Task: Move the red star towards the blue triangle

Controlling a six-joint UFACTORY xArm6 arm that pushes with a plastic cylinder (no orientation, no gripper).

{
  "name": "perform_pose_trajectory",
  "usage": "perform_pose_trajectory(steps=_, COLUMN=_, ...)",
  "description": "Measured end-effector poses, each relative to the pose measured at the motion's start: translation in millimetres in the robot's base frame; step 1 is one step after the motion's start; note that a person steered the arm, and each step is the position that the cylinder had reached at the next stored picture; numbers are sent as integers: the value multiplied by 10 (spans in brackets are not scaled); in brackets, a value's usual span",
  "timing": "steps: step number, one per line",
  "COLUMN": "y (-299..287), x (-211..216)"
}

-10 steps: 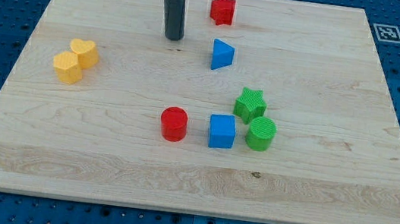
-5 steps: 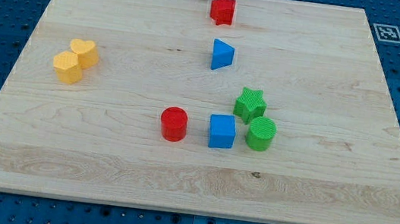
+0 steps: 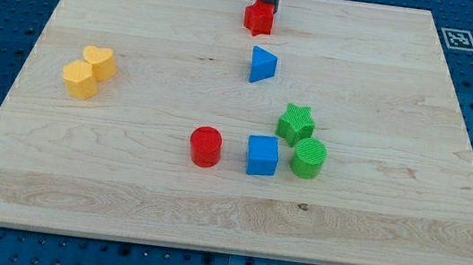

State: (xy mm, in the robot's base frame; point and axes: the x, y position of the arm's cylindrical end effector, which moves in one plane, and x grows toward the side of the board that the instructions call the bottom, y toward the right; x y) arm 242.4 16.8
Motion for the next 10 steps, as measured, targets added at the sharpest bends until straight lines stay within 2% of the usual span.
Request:
perform_pose_trajectory(steps=2, y=-66, x=361)
perform_pose_trajectory(steps=6, y=77, x=432)
perform_pose_trajectory(steps=9, y=-923, x=637)
perform_pose_trajectory(steps=10, y=-1015, x=370)
